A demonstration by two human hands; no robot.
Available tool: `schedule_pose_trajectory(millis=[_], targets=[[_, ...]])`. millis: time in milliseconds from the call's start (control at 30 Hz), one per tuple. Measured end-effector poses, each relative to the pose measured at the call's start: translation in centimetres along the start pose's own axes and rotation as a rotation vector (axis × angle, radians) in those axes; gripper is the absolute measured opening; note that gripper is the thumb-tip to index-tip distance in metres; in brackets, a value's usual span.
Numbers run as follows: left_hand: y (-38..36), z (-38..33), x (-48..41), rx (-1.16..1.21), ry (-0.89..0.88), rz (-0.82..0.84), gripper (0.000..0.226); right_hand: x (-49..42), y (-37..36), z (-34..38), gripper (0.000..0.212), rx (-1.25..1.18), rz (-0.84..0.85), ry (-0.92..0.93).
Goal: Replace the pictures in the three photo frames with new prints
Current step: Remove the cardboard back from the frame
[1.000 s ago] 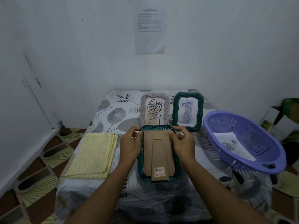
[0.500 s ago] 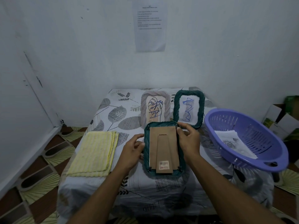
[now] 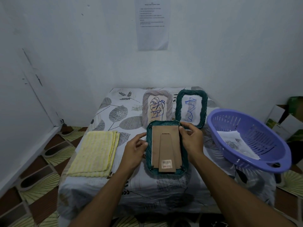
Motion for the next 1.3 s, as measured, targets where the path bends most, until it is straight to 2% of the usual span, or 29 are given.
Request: schedule_pose_trajectory(millis=[133,267,367,433,533,600,667,900,1300], targets=[[0.7,0.4,-0.4,0.062,0.060,-0.077,0.022,0.3,-0.1,-0.5,0.033,0.012,0.130,-0.095],[1.7,0.1,-1.1,0.151,0.094,-0.194,0.015,2.7,0.3,-2.1,0.030,0.047,0.352,-0.136],[1.5,-0.7,-1.5,0.117,0.078,-0.165,0.018,4.1,0.5,-3.2,0.044,-0.027,0.408,-0.208],[0.6,-0.9,-1.1,0.089,0.082,-0.014,0.029,4.6,0.5,-3.5,0.054,-0.126,0.418,-0.263],[-0.2,0.0,0.0,0.085,0.182,0.197,0.074,4.9,0.5,-3.5,0.063,-0.175,0.401,-0.280],[-0.2,0.5,0.4,0.091,0.202,0.248,0.091,4.9,0.4,-3.4,0.064,-0.158,0.406,-0.257],[0.0,0.5,0.6,0.103,0.198,0.254,0.098,5.1,0.3,-3.2,0.062,-0.125,0.422,-0.230],[0.1,0.3,1.1,0.153,0.169,0.284,0.094,5.3,-0.2,-3.3,0.059,-0.014,0.400,-0.144],[-0.6,1.4,0.5,0.231,0.241,0.292,0.083,4.8,0.5,-3.3,0.047,-0.018,0.345,-0.112]])
Point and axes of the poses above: each hand's wrist, its own x-axis away from the middle knuckle, its own y-axis out of the back of the hand, z = x × y, the point moved 7 cm from there along -x, towards the middle knuckle, and after that the axes turned 5 degrees about -z, right-handed, at the moved point
